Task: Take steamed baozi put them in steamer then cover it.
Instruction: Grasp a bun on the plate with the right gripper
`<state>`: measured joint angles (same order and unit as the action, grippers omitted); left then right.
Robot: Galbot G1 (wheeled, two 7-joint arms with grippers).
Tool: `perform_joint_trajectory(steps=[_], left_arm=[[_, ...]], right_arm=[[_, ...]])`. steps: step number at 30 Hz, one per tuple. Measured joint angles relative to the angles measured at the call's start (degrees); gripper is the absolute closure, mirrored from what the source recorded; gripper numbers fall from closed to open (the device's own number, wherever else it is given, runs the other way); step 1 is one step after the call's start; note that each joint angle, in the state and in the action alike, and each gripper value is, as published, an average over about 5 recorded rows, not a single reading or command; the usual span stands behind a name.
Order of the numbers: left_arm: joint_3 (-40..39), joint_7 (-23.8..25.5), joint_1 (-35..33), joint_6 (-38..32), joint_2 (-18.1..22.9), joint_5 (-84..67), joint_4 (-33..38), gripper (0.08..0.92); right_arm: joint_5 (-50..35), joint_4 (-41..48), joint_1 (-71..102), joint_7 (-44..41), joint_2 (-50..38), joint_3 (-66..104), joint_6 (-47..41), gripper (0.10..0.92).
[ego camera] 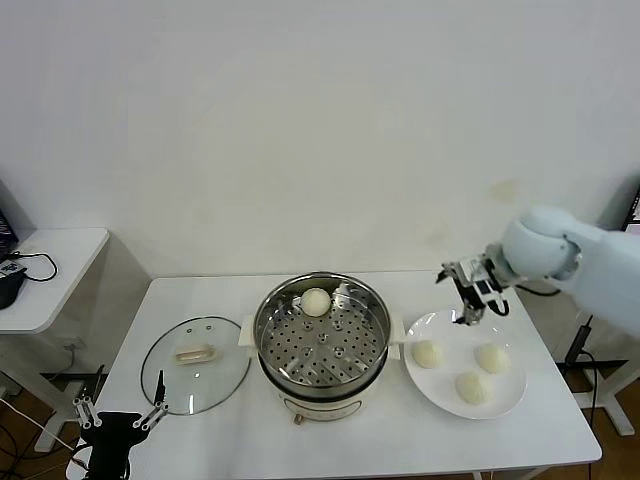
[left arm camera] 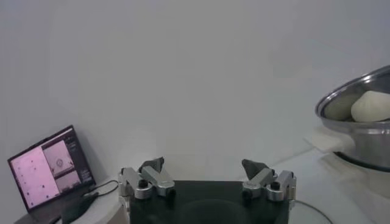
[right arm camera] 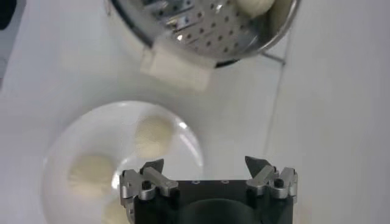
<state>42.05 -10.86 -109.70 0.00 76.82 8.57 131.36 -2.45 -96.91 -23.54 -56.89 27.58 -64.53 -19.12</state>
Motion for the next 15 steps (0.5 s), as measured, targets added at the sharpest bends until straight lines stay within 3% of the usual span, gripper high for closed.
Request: perform_joint_trajectory(steps=[15], left_arm=[[1.27,0.56,-0.07,0.73,0.6,-0.03,-0.02,0.177]], right_arm=[[6.42,7.43,19.03,1.52,2.73,10.95,0.12,0.203]])
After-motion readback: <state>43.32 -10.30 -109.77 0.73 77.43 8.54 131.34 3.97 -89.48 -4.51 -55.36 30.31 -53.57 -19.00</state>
